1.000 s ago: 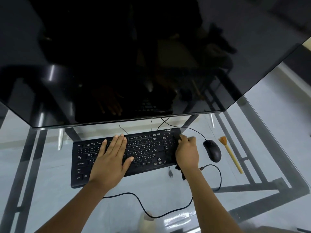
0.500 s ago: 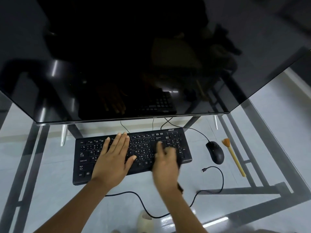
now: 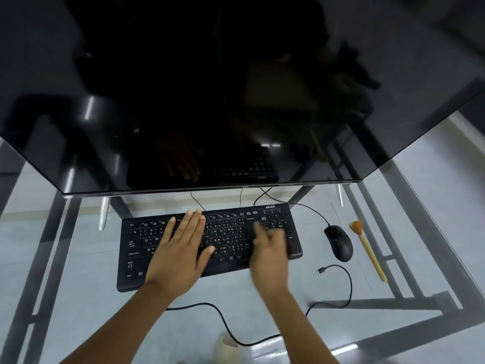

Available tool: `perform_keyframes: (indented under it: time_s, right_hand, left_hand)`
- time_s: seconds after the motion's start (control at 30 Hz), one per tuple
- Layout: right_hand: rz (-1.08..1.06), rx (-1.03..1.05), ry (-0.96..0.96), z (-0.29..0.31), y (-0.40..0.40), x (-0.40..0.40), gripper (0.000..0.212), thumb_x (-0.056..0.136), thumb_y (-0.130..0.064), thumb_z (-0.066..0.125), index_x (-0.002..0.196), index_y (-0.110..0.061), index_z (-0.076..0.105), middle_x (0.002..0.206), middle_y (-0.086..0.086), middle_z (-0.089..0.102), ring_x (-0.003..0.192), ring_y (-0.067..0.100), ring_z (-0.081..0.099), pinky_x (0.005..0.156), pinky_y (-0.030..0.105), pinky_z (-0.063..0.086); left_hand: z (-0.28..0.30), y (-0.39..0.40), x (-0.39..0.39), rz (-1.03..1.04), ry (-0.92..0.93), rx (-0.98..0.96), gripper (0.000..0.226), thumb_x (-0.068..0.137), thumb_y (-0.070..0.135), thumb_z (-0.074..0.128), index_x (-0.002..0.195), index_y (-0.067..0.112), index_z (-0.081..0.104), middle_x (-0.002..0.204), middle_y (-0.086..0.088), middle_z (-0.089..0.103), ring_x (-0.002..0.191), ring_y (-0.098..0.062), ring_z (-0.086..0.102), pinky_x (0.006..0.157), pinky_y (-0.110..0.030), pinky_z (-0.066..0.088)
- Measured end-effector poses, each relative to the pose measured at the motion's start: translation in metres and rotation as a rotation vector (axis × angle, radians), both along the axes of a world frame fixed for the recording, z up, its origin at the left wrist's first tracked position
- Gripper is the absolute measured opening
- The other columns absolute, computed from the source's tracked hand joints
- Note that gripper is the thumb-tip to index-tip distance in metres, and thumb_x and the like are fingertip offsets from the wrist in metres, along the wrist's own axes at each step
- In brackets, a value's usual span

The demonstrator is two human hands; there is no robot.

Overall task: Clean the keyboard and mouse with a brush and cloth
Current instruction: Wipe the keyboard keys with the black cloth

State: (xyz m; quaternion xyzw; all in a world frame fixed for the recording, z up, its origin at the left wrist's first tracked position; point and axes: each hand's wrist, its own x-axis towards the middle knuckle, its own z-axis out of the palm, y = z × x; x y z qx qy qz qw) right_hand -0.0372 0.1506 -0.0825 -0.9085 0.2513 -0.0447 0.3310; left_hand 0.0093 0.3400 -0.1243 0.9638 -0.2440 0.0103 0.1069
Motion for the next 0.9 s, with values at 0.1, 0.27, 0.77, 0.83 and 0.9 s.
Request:
perform_keyframes:
  time_s: [0.1,0.27,0.77,0.83,0.9]
  right_hand:
    - [0.344,-0.089,0.067,0.006,0.023,0.006,0.021,0.095,-0.050,0.051,0.095,-0.029,0.054,0.089,-0.008,0.057,0.080,0.016,0.060,0.066,0.031,0.042]
    - [-0.030,-0.284,0.110,0.000,-0.061,0.050,0.047,0.088,-0.007,0.048,0.131,-0.025,0.055,0.116,0.011,0.047,0.090,0.033,0.059,0.076,0.038,0.052]
    - [0.332,-0.186,-0.063,-0.016,-0.044,0.039,0.052,0.087,0.008,0.051,0.126,-0.025,0.064,0.115,0.006,0.048,0.092,0.019,0.064,0.091,0.037,0.054]
    - [0.261,-0.238,-0.084,-0.013,-0.069,0.030,0.041,0.092,0.000,0.055,0.125,-0.023,0.065,0.111,0.009,0.050,0.084,0.020,0.060,0.086,0.038,0.056]
    - [0.281,-0.259,-0.161,-0.010,-0.076,0.018,0.037,0.093,-0.002,0.057,0.122,-0.022,0.067,0.106,0.007,0.050,0.080,0.015,0.053,0.077,0.037,0.057]
  left_hand:
    - [0.001,-0.001,0.001,0.001,0.010,0.001,0.068,0.099,0.053,0.022,0.149,0.008,0.025,0.158,-0.004,0.020,0.148,-0.016,0.010,0.118,-0.043,0.008]
    - [0.000,0.000,0.002,0.006,0.013,0.026,0.068,0.099,0.055,0.020,0.150,0.010,0.021,0.159,-0.003,0.016,0.148,-0.016,0.007,0.118,-0.043,0.008]
    - [0.004,0.008,0.005,-0.008,0.031,0.038,0.071,0.098,0.058,0.016,0.150,0.010,0.026,0.158,-0.006,0.024,0.147,-0.018,0.013,0.118,-0.043,0.009]
    - [0.005,0.033,0.009,0.101,0.032,0.001,0.072,0.097,0.059,0.018,0.150,0.009,0.027,0.157,-0.007,0.025,0.147,-0.020,0.014,0.118,-0.046,0.010]
    - [0.003,0.068,0.008,0.242,0.035,-0.043,0.072,0.097,0.057,0.017,0.150,0.008,0.025,0.158,-0.007,0.022,0.147,-0.022,0.013,0.118,-0.049,0.012]
